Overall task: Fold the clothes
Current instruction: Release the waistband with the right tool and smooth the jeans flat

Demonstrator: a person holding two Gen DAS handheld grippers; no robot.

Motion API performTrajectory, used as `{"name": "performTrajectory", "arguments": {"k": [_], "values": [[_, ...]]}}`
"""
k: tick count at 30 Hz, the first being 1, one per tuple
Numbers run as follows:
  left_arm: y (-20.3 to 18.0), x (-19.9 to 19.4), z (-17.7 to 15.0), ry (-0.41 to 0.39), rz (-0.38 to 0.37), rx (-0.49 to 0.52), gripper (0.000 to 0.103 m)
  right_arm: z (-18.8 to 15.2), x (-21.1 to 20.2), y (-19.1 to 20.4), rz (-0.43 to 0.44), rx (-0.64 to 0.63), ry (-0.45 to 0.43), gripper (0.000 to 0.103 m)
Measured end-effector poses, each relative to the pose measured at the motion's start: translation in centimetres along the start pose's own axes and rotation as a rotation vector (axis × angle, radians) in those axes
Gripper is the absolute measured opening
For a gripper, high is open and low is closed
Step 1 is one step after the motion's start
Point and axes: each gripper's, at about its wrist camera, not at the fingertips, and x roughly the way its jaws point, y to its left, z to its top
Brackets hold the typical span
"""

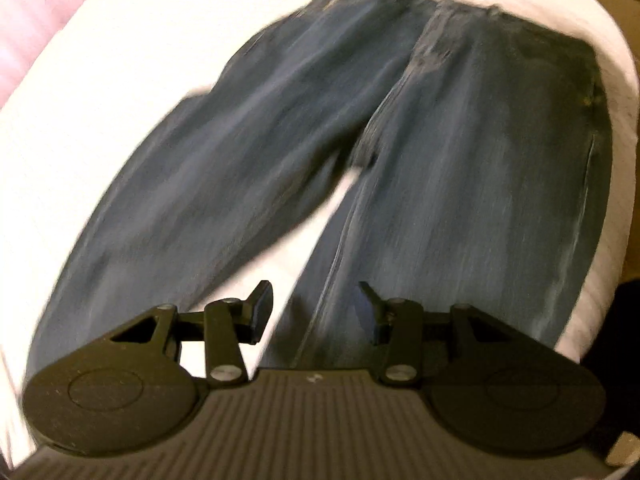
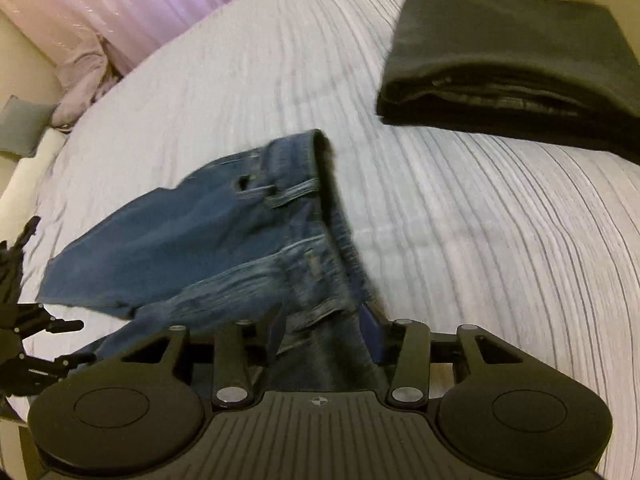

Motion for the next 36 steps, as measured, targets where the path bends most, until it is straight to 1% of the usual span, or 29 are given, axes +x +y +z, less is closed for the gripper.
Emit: {"name": "performTrajectory", "arguments": {"k": [2,3,5,8,11,14,17,21,24,27,28,31,34,36], "values": [[0.7,-0.5,-2.6,0.052,0.023,-0.051,0.04,-1.8,0.4,1.4,0.032,-0.007,0.034,0.045],[1.0,-0.7,-4.1,0.082,0.035,-0.078,0.04,-2.8,0.9,1.8,0.039,-0.01,0.065,0.045],[1.3,-1.1,-6.4,0.129,0.058,-0.124,0.04,-4.7,2.4,2.0,0.03,-0.014,0.133,0.045],[1.7,-2.2,-9.6,0.173,0.095,-0.167,0.04,-6.9,4.8,0.7,-0.059,0.029,0.272,0.045],[2.0,-3.6,-12.5,0.182,0.122,-0.196,0.041,-8.3,4.5,3.1,-0.065,0.049,0.238,0.045],[2.0,-4.5,-16.0,0.188,0.125,-0.205,0.042,-9.7,4.2,5.7,-0.066,0.068,0.196,0.045],[2.3,-5.1,-20.1,0.187,0.117,-0.187,0.043,-11.2,3.8,8.2,-0.068,0.087,0.154,0.045],[3.6,-5.8,-25.5,0.16,0.112,-0.175,0.043,-13.1,3.3,11.7,-0.07,0.113,0.099,0.046],[5.6,-6.4,-29.8,0.138,0.125,-0.189,0.043,-16.6,4.9,14.8,-0.056,0.193,0.124,0.046],[7.8,-6.9,-34.5,0.154,0.15,-0.195,0.042,-18.7,5.8,18.7,-0.044,0.149,0.153,0.046],[8.6,-7.1,-35.8,0.159,0.164,-0.214,0.043,-19.1,6.0,20.0,-0.039,0.131,0.162,0.046],[12.1,-7.6,-39.8,0.162,0.199,-0.329,0.043,-19.6,7.1,23.1,-0.026,0.078,0.205,0.047],[15.7,-7.0,-42.0,0.157,0.245,-0.399,0.043,-19.4,8.4,24.7,-0.02,0.036,0.237,0.047],[18.2,-6.3,-42.5,0.128,0.248,-0.43,0.044,-19.6,8.6,25.6,-0.028,0.002,0.251,0.047]]}}
